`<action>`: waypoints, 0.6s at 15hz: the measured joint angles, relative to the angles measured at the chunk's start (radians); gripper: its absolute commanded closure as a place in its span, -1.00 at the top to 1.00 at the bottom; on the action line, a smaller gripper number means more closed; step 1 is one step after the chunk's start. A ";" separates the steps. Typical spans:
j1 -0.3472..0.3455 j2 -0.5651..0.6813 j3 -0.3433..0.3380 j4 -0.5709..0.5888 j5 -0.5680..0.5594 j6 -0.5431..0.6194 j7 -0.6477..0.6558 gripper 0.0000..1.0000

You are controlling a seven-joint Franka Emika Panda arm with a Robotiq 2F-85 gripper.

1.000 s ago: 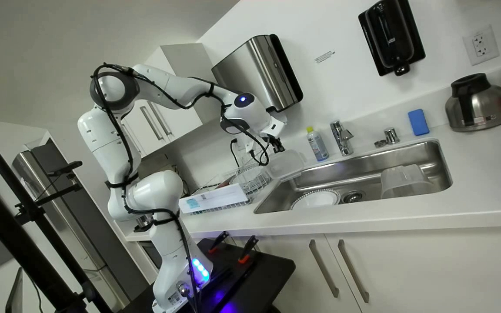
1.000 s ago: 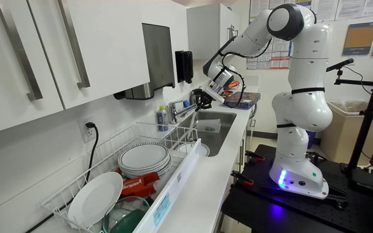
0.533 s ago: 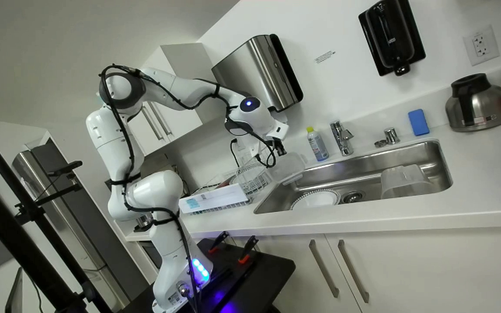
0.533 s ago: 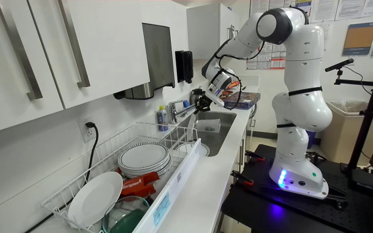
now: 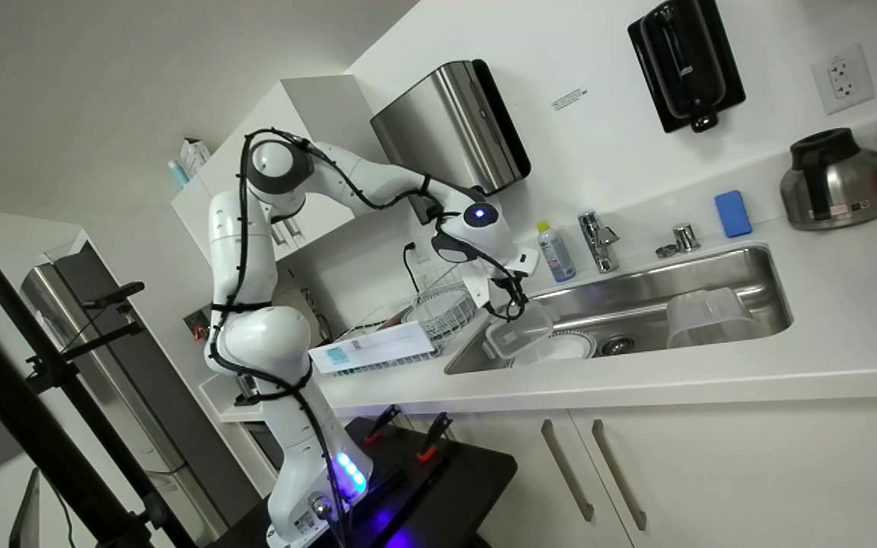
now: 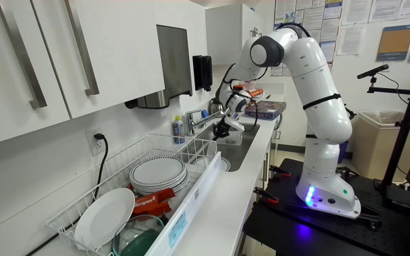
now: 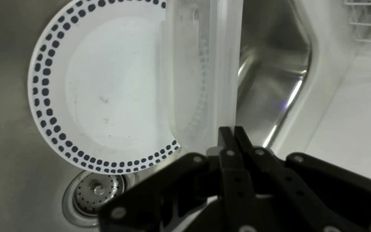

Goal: Take the clear lid from the dish rack and put it in the sink

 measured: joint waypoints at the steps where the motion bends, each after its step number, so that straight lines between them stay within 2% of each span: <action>1: -0.069 0.036 0.076 0.032 0.000 0.038 -0.019 -0.98; 3: -0.183 0.094 0.199 0.098 -0.016 0.109 -0.038 -0.98; 5: -0.256 0.137 0.277 0.152 -0.049 0.164 -0.040 -0.98; 9: -0.332 0.199 0.354 0.223 -0.154 0.260 -0.038 -0.98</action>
